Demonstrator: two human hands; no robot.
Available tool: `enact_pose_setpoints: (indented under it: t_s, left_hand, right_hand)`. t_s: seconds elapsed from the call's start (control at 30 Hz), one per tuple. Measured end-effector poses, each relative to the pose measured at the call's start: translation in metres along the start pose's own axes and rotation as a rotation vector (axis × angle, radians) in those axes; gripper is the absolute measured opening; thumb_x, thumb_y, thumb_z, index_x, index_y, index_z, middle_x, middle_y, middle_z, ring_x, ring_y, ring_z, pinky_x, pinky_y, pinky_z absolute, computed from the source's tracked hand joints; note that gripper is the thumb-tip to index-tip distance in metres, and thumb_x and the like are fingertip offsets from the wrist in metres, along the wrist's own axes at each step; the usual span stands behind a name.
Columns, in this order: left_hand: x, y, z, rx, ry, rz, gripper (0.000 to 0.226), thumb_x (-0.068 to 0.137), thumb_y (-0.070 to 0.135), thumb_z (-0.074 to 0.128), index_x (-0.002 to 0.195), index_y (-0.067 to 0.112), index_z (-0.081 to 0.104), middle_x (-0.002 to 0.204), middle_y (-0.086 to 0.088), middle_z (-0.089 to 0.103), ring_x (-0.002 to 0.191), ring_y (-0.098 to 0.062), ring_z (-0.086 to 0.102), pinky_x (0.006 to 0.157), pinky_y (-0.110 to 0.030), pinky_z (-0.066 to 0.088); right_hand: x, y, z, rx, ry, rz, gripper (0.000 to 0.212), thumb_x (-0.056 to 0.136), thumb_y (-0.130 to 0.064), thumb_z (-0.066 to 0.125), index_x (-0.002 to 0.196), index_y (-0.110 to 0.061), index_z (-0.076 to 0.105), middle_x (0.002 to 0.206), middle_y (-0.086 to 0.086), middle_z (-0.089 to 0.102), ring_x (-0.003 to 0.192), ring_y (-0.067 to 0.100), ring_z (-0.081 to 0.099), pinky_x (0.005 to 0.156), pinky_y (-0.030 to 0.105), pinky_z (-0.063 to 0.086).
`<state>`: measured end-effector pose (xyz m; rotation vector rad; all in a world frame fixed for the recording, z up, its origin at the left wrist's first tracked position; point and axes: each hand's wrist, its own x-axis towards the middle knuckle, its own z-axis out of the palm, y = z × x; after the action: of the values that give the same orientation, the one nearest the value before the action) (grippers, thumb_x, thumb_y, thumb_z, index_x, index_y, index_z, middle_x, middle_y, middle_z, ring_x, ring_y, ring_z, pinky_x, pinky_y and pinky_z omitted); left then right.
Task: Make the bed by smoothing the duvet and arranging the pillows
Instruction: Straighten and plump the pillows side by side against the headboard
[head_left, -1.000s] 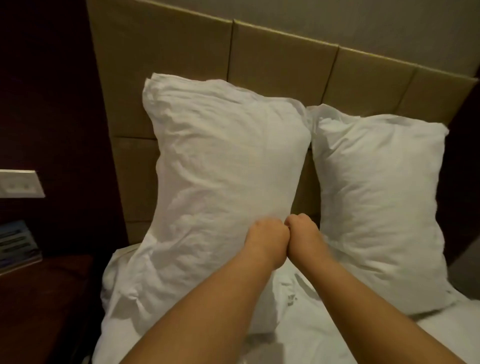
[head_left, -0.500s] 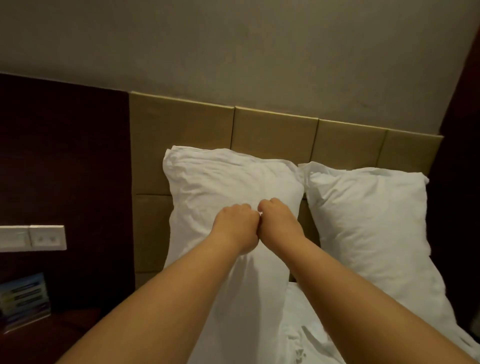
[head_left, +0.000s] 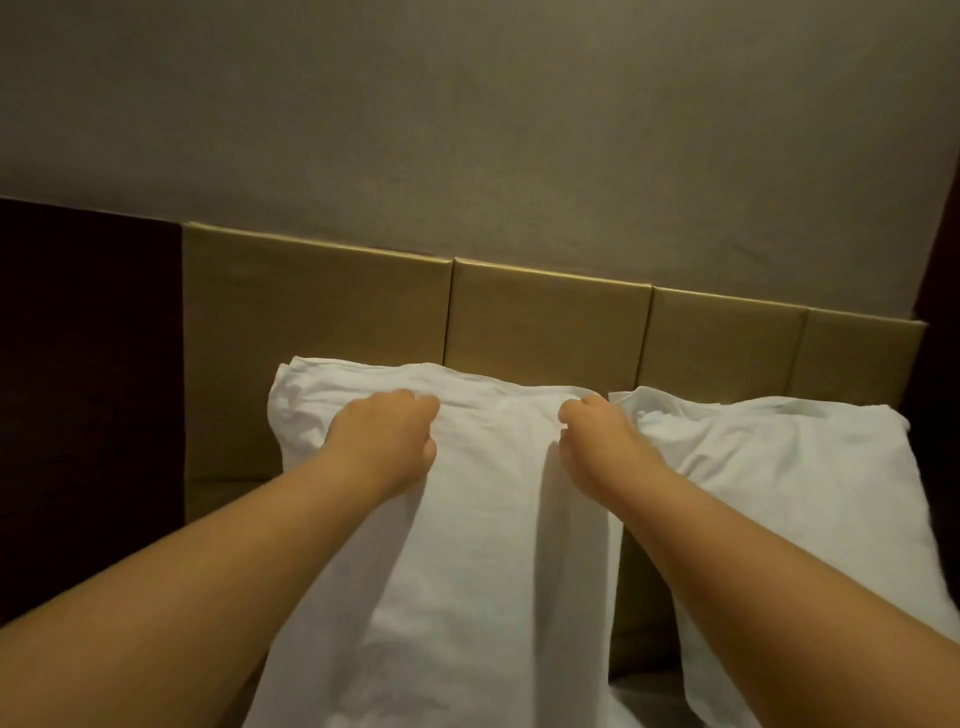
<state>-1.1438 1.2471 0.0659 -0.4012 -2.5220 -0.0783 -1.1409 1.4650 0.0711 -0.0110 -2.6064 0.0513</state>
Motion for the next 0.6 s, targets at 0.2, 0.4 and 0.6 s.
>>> enact_pose_setpoints:
  t_s: [0.2,0.4,0.6]
  left_hand:
    - [0.064,-0.019,0.012,-0.008,-0.104,-0.171,0.060,0.095,0.053,0.039,0.146,0.025,0.023,0.117,-0.005,0.064,0.100,-0.027,0.063,0.076,-0.039,0.052]
    - [0.086,-0.037,0.025,0.012,-0.261,-0.178,0.032,0.096,0.045,0.040,0.106,0.022,0.059,0.094,0.001,0.060,0.089,-0.023,0.060,0.084,-0.040,0.053]
    - [0.094,-0.038,0.012,-0.012,0.221,0.011,0.021,0.103,0.032,0.036,0.090,0.016,0.040,0.074,-0.002,0.051,0.064,-0.025,0.051,0.058,-0.034,0.041]
  right_hand:
    - [0.062,0.031,0.015,-0.033,-0.191,0.157,0.006,0.090,-0.013,0.052,0.094,-0.011,0.055,0.107,0.011,0.058,0.098,0.027,0.058,0.074,0.033,0.041]
    - [0.081,0.045,0.031,0.002,-0.321,0.201,0.028,0.098,-0.024,0.045,0.115,-0.008,0.061,0.117,0.011,0.063,0.105,0.030,0.058,0.085,0.033,0.044]
    - [0.099,0.045,0.011,0.189,0.137,0.351,0.011,0.094,-0.005,0.045,0.099,-0.004,0.055,0.092,0.012,0.054,0.083,0.029,0.053,0.073,0.036,0.046]
